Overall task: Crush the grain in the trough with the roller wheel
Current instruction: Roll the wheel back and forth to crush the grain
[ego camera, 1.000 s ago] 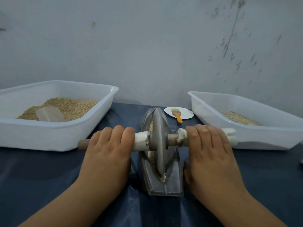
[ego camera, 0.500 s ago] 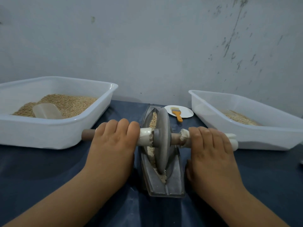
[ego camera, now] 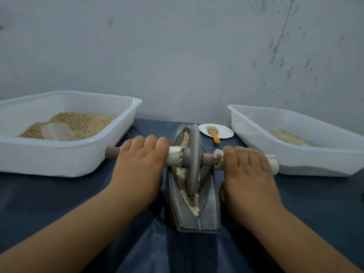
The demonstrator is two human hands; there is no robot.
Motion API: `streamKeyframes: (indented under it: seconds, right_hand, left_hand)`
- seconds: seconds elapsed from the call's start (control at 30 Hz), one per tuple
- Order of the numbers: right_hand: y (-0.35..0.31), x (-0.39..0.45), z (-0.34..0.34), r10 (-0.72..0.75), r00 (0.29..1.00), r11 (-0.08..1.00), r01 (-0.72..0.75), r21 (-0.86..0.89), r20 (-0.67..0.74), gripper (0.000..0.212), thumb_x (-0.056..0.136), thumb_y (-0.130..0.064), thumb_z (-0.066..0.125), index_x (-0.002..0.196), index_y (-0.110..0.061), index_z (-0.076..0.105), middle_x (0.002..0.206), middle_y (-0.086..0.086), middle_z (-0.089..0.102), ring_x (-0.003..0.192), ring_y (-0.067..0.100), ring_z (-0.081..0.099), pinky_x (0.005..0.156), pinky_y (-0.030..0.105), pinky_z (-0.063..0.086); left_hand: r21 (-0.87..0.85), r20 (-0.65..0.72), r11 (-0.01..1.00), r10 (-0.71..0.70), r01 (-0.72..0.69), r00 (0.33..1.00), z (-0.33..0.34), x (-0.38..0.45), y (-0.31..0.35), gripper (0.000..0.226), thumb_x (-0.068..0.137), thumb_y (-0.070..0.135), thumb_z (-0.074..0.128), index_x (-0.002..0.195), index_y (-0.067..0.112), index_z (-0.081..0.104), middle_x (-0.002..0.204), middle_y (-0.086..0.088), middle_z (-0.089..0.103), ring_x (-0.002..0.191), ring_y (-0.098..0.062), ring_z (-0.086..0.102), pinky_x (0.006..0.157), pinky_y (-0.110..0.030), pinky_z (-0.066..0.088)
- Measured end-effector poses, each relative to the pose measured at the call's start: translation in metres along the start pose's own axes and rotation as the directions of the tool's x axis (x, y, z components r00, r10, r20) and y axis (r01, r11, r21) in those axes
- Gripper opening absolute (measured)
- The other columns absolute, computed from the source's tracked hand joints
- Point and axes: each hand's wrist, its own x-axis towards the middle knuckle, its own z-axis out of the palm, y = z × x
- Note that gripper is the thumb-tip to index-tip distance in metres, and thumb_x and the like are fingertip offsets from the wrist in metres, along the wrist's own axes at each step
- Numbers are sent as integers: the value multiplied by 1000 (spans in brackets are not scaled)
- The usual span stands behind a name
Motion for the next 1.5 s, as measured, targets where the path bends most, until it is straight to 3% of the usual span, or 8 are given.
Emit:
streamKeyframes:
  seconds: [0.23, 0.5, 0.63, 0.87, 1.03, 1.17, 1.4, 1.5]
  right_hand:
    - [8, -10, 8, -16, 986, 996, 30, 82, -168, 66, 59, -13, 63, 123, 0, 54, 109, 17, 54, 99, 40, 52, 99, 56, 42]
    - [11, 6, 11, 4, 996, 998, -9, 56, 92, 68, 77, -26, 61, 137, -12, 32, 119, 5, 42, 106, 26, 43, 97, 38, 34]
    - [18, -12, 21, 9, 983, 993, 13, 120, -184, 53, 64, -20, 45, 114, -5, 56, 92, 9, 51, 79, 31, 50, 74, 45, 46]
    - [13, 25, 14, 17, 999, 993, -21, 112, 38, 46, 82, -28, 62, 120, -23, 38, 108, -2, 42, 100, 20, 43, 89, 34, 34]
    - [19, 18, 23, -53, 973, 995, 71, 70, -226, 55, 56, -18, 77, 106, -17, 55, 90, 3, 52, 81, 28, 50, 75, 41, 41]
    - [12, 52, 14, -17, 999, 998, 20, 67, -39, 34, 80, -26, 61, 111, -23, 45, 108, 1, 53, 101, 26, 49, 81, 36, 32]
    - [18, 32, 26, -49, 971, 996, 65, 60, -233, 42, 59, -18, 79, 92, -22, 52, 79, -2, 48, 73, 24, 48, 66, 35, 28]
    - [17, 46, 20, -13, 994, 998, 20, 66, -111, 27, 76, -24, 67, 95, -25, 47, 87, -3, 51, 80, 22, 47, 70, 34, 27]
  left_hand:
    - [-2, -190, 998, 59, -60, 980, -2, -25, -6, 29, 60, -4, 54, 84, 12, 51, 73, -3, 39, 63, -23, 34, 59, -39, 33]
    - [106, -4, 993, 52, -51, 999, -4, 17, 8, 30, 75, 14, 58, 97, 19, 39, 85, 1, 37, 76, -20, 32, 71, -34, 27]
    - [61, -202, 991, 127, -117, 971, 4, 7, -2, 30, 58, -3, 63, 82, 11, 49, 71, -5, 43, 64, -24, 37, 62, -37, 32]
    - [107, 0, 993, 41, -40, 999, 10, 31, -1, 32, 81, 19, 56, 90, 23, 26, 85, 5, 35, 79, -19, 35, 71, -32, 26]
    - [18, -141, 996, 86, -85, 986, 18, 3, -14, 30, 62, 1, 62, 82, 16, 46, 71, 0, 43, 62, -22, 40, 58, -37, 37]
    - [35, 69, 999, -6, 4, 998, 14, 29, -12, 27, 80, 14, 58, 88, 23, 34, 82, 5, 45, 78, -20, 47, 69, -32, 32]
    - [21, -101, 995, 98, -97, 990, 18, 14, -16, 32, 66, 12, 68, 78, 20, 40, 68, 3, 44, 62, -21, 43, 59, -34, 34]
    - [27, -1, 998, 55, -55, 998, 17, 25, -16, 25, 77, 25, 64, 84, 23, 40, 76, 5, 48, 71, -21, 49, 66, -33, 37]
